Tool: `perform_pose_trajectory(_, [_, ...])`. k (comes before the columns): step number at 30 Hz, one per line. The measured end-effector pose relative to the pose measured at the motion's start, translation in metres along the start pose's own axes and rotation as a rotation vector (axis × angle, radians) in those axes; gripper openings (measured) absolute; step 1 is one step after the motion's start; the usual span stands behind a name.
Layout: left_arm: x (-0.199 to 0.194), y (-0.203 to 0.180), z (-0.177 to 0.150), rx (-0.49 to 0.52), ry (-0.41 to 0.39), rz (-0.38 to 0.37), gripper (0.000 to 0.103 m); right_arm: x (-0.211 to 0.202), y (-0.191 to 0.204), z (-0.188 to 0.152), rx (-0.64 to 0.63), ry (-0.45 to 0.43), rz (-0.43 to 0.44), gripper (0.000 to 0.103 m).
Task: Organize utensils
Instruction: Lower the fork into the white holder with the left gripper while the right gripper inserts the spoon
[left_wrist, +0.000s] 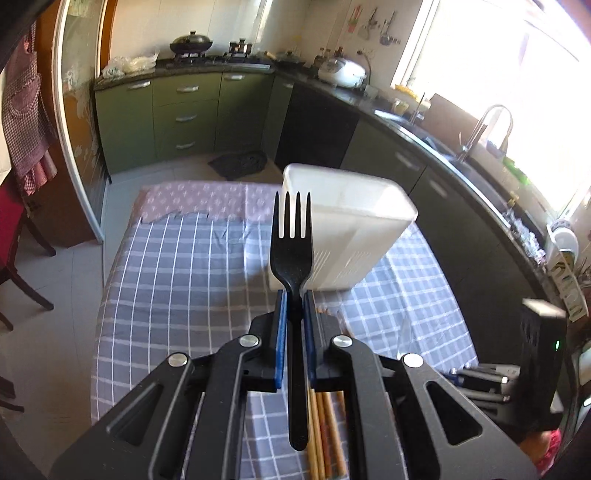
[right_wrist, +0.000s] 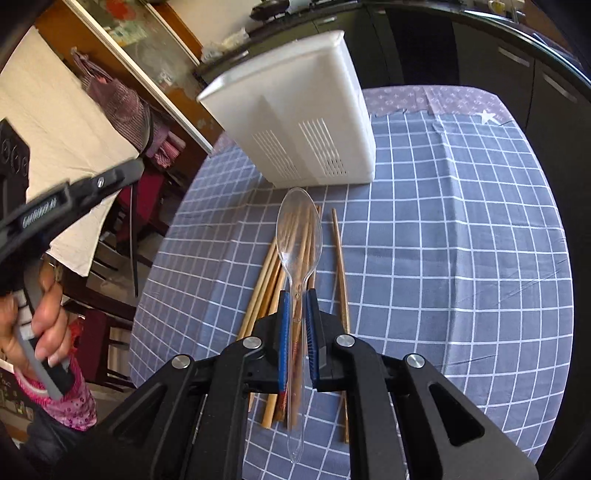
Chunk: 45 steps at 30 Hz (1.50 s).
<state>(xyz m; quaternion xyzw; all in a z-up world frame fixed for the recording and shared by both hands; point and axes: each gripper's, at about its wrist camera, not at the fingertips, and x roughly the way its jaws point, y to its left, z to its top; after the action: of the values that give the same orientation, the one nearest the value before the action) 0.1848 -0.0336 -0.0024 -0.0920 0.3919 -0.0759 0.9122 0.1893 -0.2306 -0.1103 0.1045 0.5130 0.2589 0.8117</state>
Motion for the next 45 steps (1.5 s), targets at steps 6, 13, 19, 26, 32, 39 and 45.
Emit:
perform_pose_trajectory(6, [0.008, -0.025, 0.073, 0.029, -0.227, -0.041, 0.009, -0.028, -0.012, -0.019, -0.003, -0.076, 0.05, 0.01])
perform_pose_trajectory(13, [0.049, -0.038, 0.108, 0.046, -0.377, 0.021, 0.009, -0.049, -0.035, -0.026, 0.019, -0.119, 0.074, 0.01])
perform_pose_trajectory(19, [0.082, -0.039, 0.102, 0.061, -0.359, 0.061, 0.009, -0.062, -0.037, -0.03, 0.012, -0.148, 0.062, 0.01])
perform_pose_trajectory(26, [0.085, -0.026, 0.088, 0.064, -0.26, 0.083, 0.011, -0.065, -0.027, -0.017, -0.021, -0.168, 0.041, 0.01])
perform_pose_trajectory(32, [0.056, -0.022, 0.085, 0.056, -0.273, 0.07, 0.014, -0.082, -0.003, 0.012, -0.082, -0.252, 0.015, 0.01])
perform_pose_trajectory(39, [0.0, -0.021, 0.045, 0.076, -0.341, 0.083, 0.015, -0.111, 0.028, 0.078, -0.137, -0.456, -0.02, 0.01])
perform_pose_trajectory(45, [-0.026, -0.019, 0.01, 0.082, -0.28, 0.059, 0.019, -0.109, 0.039, 0.146, -0.113, -0.652, -0.078, 0.01])
